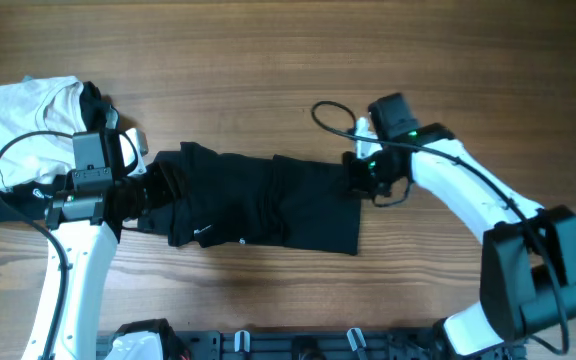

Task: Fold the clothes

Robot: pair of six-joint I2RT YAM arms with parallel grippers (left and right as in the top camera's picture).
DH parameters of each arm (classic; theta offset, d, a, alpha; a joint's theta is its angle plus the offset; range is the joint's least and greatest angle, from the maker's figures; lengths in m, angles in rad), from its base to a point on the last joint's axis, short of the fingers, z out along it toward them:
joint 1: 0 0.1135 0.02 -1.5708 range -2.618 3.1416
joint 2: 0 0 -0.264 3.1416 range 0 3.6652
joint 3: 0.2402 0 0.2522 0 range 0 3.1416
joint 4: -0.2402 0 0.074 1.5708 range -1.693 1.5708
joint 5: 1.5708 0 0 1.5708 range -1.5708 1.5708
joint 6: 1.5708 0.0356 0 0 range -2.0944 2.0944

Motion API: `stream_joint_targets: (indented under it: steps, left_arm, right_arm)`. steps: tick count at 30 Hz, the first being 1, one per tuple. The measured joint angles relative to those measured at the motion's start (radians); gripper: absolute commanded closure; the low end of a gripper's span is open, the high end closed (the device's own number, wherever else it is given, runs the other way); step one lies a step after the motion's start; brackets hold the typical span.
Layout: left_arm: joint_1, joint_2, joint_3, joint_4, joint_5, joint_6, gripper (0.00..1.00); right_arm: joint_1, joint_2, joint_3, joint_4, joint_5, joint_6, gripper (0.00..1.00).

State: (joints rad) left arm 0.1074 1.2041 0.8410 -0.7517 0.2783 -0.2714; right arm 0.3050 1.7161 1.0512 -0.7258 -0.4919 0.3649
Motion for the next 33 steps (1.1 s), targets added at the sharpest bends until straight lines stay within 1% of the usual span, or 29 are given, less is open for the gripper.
stream_joint_targets:
  steps: [1, 3, 5, 6, 7, 8, 10, 11, 13, 14, 15, 18, 21, 22, 23, 24, 25, 26, 28, 30, 33]
  left_arm:
    - [0.0, 0.0, 0.0, 0.0, 0.0, 0.0, 0.35]
    - [0.0, 0.0, 0.0, 0.0, 0.0, 0.0, 0.35]
    - [0.0, 0.0, 0.0, 0.0, 0.0, 0.0, 0.35]
    - [0.0, 0.0, 0.0, 0.0, 0.0, 0.0, 0.35]
    - [0.0, 0.0, 0.0, 0.0, 0.0, 0.0, 0.35]
    - [0.0, 0.0, 0.0, 0.0, 0.0, 0.0, 0.35]
    - [0.0, 0.0, 0.0, 0.0, 0.0, 0.0, 0.35]
    - [0.0, 0.0, 0.0, 0.0, 0.0, 0.0, 0.35]
    - [0.0, 0.0, 0.0, 0.0, 0.0, 0.0, 0.35]
    - [0.0, 0.0, 0.0, 0.0, 0.0, 0.0, 0.34]
    - [0.0, 0.0, 0.0, 0.0, 0.0, 0.0, 0.35]
    - [0.0, 0.0, 0.0, 0.0, 0.0, 0.0, 0.35]
    - [0.0, 0.0, 0.0, 0.0, 0.0, 0.0, 0.34]
    - [0.0, 0.0, 0.0, 0.0, 0.0, 0.0, 0.34]
    - [0.0, 0.0, 0.0, 0.0, 0.0, 0.0, 0.32]
    - [0.0, 0.0, 0.0, 0.0, 0.0, 0.0, 0.31]
    - [0.0, 0.0, 0.0, 0.0, 0.0, 0.0, 0.3]
    - [0.0, 0.0, 0.0, 0.0, 0.0, 0.0, 0.29]
    - [0.0, 0.0, 0.0, 0.001, 0.0, 0.0, 0.28]
    - [0.0, 0.0, 0.0, 0.002, 0.0, 0.0, 0.28]
    - [0.0, 0.002, 0.0, 0.003, 0.0, 0.0, 0.28]
  right_arm:
    - [-0.002, 0.0, -0.01, -0.009, 0.043, -0.009, 0.28]
    - [0.0, 0.0, -0.045, -0.029, 0.138, 0.005, 0.25]
    - [-0.001, 0.0, -0.071, -0.029, 0.182, 0.012, 0.25]
    - [-0.003, 0.0, -0.094, -0.027, 0.214, 0.016, 0.3]
    - [-0.005, 0.0, -0.101, -0.024, 0.226, 0.016, 0.39]
    - [-0.005, 0.001, -0.103, -0.008, 0.225, 0.01, 0.44]
    - [-0.008, 0.001, -0.105, 0.032, 0.19, -0.026, 0.51]
    - [-0.008, 0.001, -0.105, 0.052, 0.158, -0.055, 0.57]
    - [-0.008, 0.001, -0.105, 0.062, 0.121, -0.084, 0.73]
    - [-0.008, 0.001, -0.105, 0.062, 0.113, -0.103, 0.89]
    - [-0.008, 0.001, -0.105, 0.065, 0.103, -0.111, 0.96]
    - [-0.008, 0.001, -0.105, 0.072, 0.122, -0.125, 0.96]
    - [-0.021, 0.001, -0.105, 0.072, 0.263, -0.068, 0.96]
    - [-0.054, 0.001, -0.103, 0.066, 0.315, -0.045, 0.96]
    - [-0.087, 0.001, -0.1, 0.061, 0.342, -0.035, 0.86]
    - [-0.133, 0.001, -0.093, 0.058, 0.37, -0.024, 0.72]
    - [-0.187, 0.001, -0.082, 0.057, 0.384, -0.012, 0.65]
    - [-0.229, 0.001, -0.07, 0.054, 0.383, -0.018, 0.62]
    - [-0.307, 0.001, -0.039, 0.053, 0.351, -0.039, 0.6]
    - [-0.34, -0.006, -0.018, 0.041, 0.284, -0.063, 0.61]
    - [-0.331, -0.058, -0.014, 0.022, 0.153, -0.114, 0.74]
